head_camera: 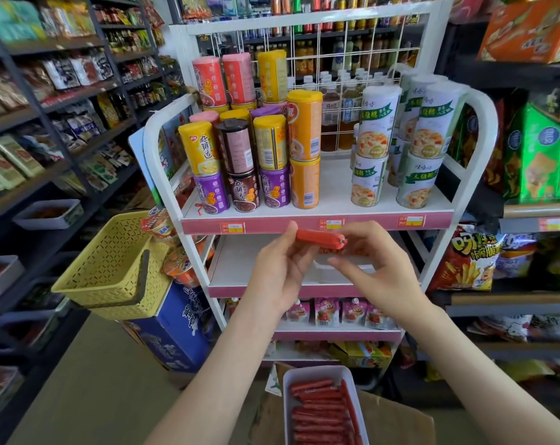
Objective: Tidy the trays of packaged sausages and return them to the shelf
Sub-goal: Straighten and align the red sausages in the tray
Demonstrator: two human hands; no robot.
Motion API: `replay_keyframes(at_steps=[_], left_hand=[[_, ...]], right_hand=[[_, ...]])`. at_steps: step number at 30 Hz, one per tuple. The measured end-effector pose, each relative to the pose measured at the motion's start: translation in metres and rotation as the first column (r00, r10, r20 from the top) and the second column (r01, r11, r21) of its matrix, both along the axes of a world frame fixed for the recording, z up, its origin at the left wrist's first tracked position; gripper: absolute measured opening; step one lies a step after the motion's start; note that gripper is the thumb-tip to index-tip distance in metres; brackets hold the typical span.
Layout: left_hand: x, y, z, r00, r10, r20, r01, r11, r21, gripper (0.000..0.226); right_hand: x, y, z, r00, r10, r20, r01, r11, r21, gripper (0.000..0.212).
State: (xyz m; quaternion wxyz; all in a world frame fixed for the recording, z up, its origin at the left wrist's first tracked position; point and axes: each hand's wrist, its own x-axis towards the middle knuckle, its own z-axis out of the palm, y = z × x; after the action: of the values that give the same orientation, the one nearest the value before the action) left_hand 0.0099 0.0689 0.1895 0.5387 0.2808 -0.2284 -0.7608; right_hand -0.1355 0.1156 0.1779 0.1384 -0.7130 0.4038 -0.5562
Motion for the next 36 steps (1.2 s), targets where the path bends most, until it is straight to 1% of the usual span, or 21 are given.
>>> replay_keyframes(at_steps=[4, 5, 6, 7, 8, 9, 10, 11, 12, 13, 14, 15, 16, 18, 20, 21, 24, 25, 27, 31, 36], left_hand=[[-0.004, 0.014, -0.003, 0.981, -0.193, 0.008, 0.191, 0.977, 0.092, 0.028], [-0.005, 0.016, -0.004, 0.971, -0.22, 0.097, 0.213, 0.974, 0.08, 0.034], [-0.006, 0.018, -0.004, 0.939, -0.221, 0.264, 0.22, 0.975, 0.036, 0.042], [-0.006, 0.02, -0.006, 0.865, -0.172, 0.472, 0.218, 0.975, -0.044, 0.051], [-0.005, 0.021, -0.01, 0.761, -0.04, 0.648, 0.186, 0.97, -0.159, 0.056], [-0.003, 0.024, -0.011, 0.668, 0.175, 0.724, 0.124, 0.932, -0.339, 0.057], [0.001, 0.027, -0.011, 0.6, 0.42, 0.681, 0.089, 0.811, -0.578, 0.053], [0.004, 0.029, -0.011, 0.551, 0.617, 0.562, 0.116, 0.61, -0.784, 0.047], [0.007, 0.029, -0.013, 0.495, 0.75, 0.44, 0.197, 0.396, -0.897, 0.043], [0.008, 0.028, -0.015, 0.44, 0.83, 0.342, 0.292, 0.227, -0.929, 0.039], [0.008, 0.026, -0.016, 0.389, 0.879, 0.275, 0.365, 0.127, -0.922, 0.034], [0.006, 0.026, -0.017, 0.359, 0.904, 0.23, 0.388, 0.08, -0.918, 0.029], [0.004, 0.026, -0.018, 0.365, 0.91, 0.198, 0.372, 0.052, -0.927, 0.024], [0.002, 0.028, -0.018, 0.439, 0.886, 0.147, 0.296, 0.011, -0.955, 0.017], [0.003, 0.031, -0.018, 0.493, 0.858, 0.145, 0.228, 0.034, -0.973, 0.016], [0.004, 0.033, -0.017, 0.521, 0.834, 0.181, 0.174, 0.103, -0.979, 0.016], [0.006, 0.042, -0.009, 0.644, 0.69, 0.331, -0.073, 0.485, -0.871, 0.014], [0.007, 0.043, -0.008, 0.672, 0.649, 0.357, -0.118, 0.569, -0.814, 0.015], [0.01, 0.041, -0.009, 0.687, 0.614, 0.389, -0.127, 0.628, -0.768, 0.016], [0.013, 0.037, -0.011, 0.709, 0.559, 0.429, -0.055, 0.651, -0.757, 0.014], [0.019, 0.019, -0.039, 0.697, 0.381, 0.608, 0.103, 0.786, -0.61, 0.015]], right_hand=[[0.006, 0.0, 0.006, 0.993, -0.054, -0.109, 0.035, 0.986, -0.165, 0.016], [0.006, -0.001, 0.004, 0.989, -0.072, -0.133, 0.046, 0.981, -0.188, 0.015], [0.005, -0.001, 0.002, 0.986, -0.088, -0.141, 0.06, 0.979, -0.195, 0.015], [0.004, -0.002, -0.001, 0.985, -0.103, -0.137, 0.077, 0.979, -0.187, 0.017], [0.001, -0.002, -0.003, 0.985, -0.118, -0.128, 0.096, 0.981, -0.167, 0.019], [-0.002, -0.002, -0.005, 0.984, -0.134, -0.121, 0.116, 0.982, -0.147, 0.021], [-0.005, -0.003, -0.006, 0.981, -0.152, -0.12, 0.135, 0.981, -0.142, 0.023], [-0.006, -0.003, -0.007, 0.978, -0.165, -0.127, 0.146, 0.978, -0.152, 0.023], [-0.007, -0.004, -0.007, 0.975, -0.17, -0.144, 0.144, 0.974, -0.176, 0.022], [-0.007, -0.004, -0.007, 0.971, -0.169, -0.171, 0.131, 0.968, -0.212, 0.019], [-0.005, -0.005, -0.007, 0.964, -0.168, -0.207, 0.113, 0.961, -0.252, 0.017], [-0.003, -0.006, -0.007, 0.955, -0.172, -0.241, 0.099, 0.952, -0.289, 0.017], [-0.001, -0.006, -0.008, 0.946, -0.184, -0.266, 0.094, 0.944, -0.318, 0.018], [0.0, -0.006, -0.009, 0.931, -0.228, -0.284, 0.118, 0.927, -0.355, 0.017], [-0.001, -0.005, -0.011, 0.925, -0.254, -0.283, 0.146, 0.925, -0.352, 0.018], [-0.003, -0.005, -0.012, 0.929, -0.243, -0.278, 0.149, 0.935, -0.321, 0.02], [-0.008, -0.004, -0.018, 0.954, -0.184, -0.236, 0.146, 0.974, -0.171, 0.027], [-0.009, -0.003, -0.02, 0.956, -0.185, -0.228, 0.156, 0.978, -0.142, 0.028], [-0.009, -0.003, -0.023, 0.951, -0.204, -0.233, 0.179, 0.976, -0.127, 0.029], [-0.009, -0.004, -0.025, 0.944, -0.21, -0.256, 0.189, 0.976, -0.105, 0.03], [-0.012, -0.003, -0.044, 0.964, -0.076, -0.255, 0.131, 0.97, 0.207, 0.048]])
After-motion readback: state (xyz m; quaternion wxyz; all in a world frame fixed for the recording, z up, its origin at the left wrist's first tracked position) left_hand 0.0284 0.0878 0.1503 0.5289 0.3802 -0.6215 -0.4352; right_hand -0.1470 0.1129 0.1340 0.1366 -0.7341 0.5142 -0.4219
